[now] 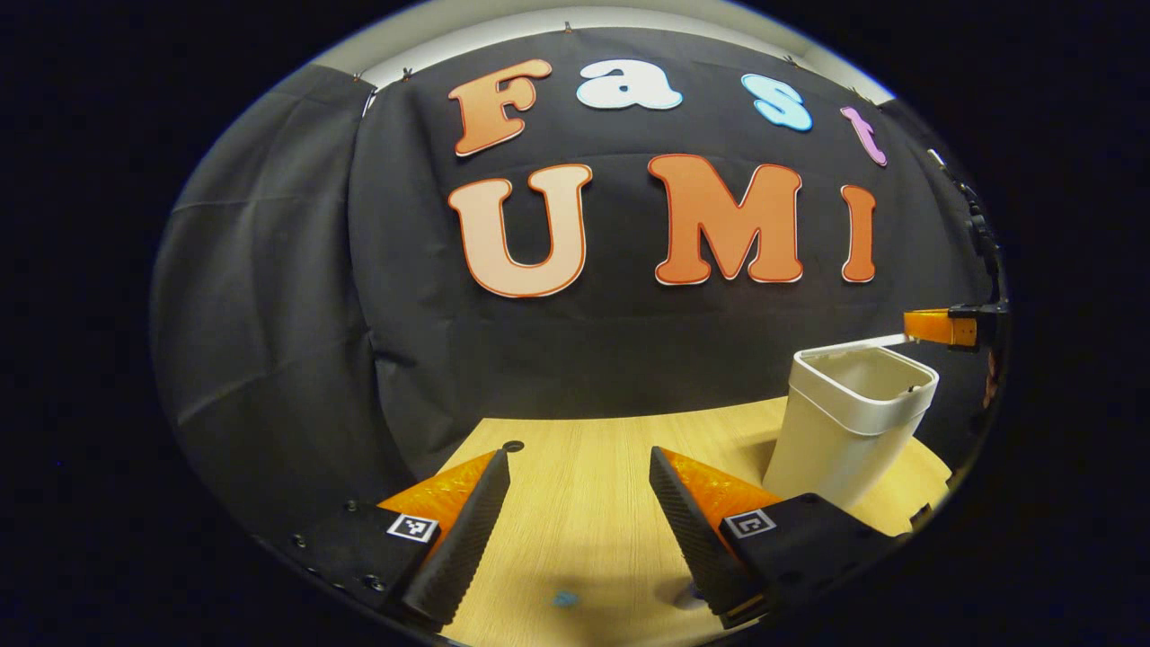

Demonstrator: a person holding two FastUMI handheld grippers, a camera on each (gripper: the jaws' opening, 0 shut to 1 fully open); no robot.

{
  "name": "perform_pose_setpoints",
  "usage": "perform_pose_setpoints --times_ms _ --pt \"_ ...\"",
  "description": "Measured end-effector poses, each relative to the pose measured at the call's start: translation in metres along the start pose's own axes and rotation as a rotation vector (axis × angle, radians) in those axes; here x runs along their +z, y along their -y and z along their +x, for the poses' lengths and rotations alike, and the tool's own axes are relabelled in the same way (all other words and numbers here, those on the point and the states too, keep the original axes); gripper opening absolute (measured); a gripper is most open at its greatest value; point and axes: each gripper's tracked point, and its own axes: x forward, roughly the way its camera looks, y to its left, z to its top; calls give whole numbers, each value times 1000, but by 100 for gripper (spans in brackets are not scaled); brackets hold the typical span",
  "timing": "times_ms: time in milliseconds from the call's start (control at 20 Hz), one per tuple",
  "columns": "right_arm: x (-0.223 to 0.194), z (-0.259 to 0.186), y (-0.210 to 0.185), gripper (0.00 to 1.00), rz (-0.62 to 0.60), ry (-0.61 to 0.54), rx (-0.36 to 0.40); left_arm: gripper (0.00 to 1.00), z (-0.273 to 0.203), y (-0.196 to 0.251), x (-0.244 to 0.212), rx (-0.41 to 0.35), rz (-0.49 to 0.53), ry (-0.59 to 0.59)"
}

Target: Press the lid of the desktop garbage bin to open it, pick up the crumpled paper on the desktop and throw it into the bin, then pick up the pop can on the desktop and drop it into the bin, and finally close the garbage bin lid.

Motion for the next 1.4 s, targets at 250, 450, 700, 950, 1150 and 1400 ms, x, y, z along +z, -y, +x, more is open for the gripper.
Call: perform_pose_setpoints --times_ms 250,450,700,950,1150,1400 --pt "-14 -15 -57 41 -20 -9 115 99 15 -9 -24 -50 -3 -45" --pt "-55 -22 -84 59 -52 -83 143 95 23 -8 -69 -103 -6 -161" --pt "-97 -31 -120 78 -64 -176 195 100 18 -2 -130 -175 -55 -355" --pt "-132 -41 -154 86 -102 -247 253 99 13 -4 -184 -227 -56 -510" --pt "-162 -49 -174 88 -124 -307 282 100 10 -12 -225 -243 -57 -628" --pt "-192 -49 -190 89 -143 -368 303 96 21 -19 -269 -256 6 -740"
